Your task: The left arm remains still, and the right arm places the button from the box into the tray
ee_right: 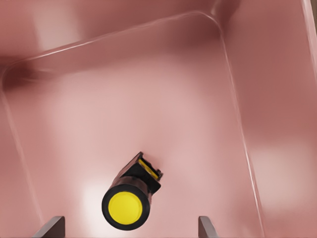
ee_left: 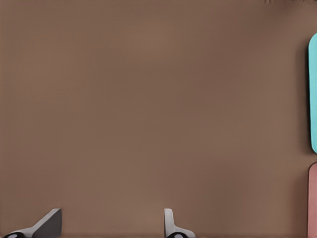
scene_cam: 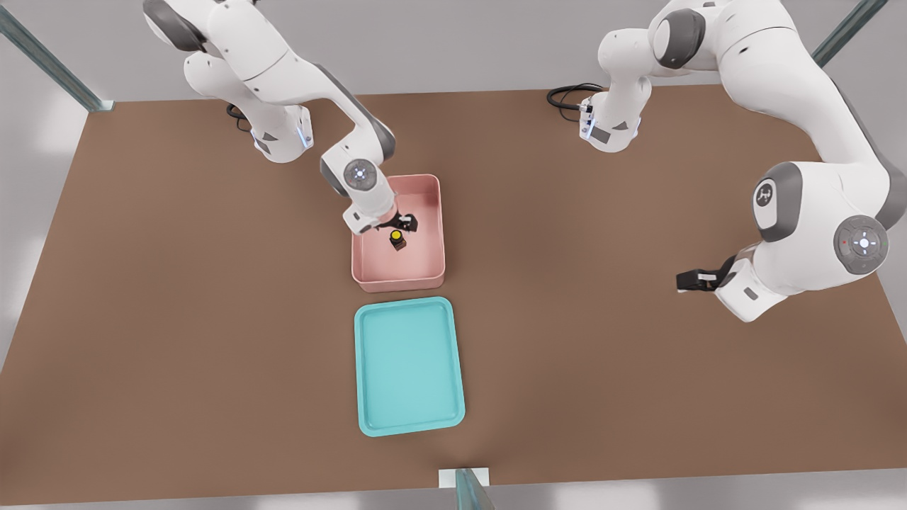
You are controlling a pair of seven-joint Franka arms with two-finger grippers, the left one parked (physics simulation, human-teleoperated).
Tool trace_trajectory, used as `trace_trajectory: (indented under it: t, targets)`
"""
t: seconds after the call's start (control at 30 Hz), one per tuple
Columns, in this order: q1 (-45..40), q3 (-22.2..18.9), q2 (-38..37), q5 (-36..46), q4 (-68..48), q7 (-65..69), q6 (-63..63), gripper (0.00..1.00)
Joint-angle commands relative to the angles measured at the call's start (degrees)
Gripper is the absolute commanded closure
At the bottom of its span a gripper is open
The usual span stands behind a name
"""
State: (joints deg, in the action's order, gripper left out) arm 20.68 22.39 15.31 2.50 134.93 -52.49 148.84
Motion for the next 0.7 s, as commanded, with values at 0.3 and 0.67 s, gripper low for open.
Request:
trace_trajectory:
  t: [0.3,0.67]
  targets:
    - [0.15,-0.59,3.67,-1.45,-1.16,-12.55,4.18,0.00]
    - [0.15,-0.59,3.85,-1.54,-1.25,-12.90,4.01,0.56]
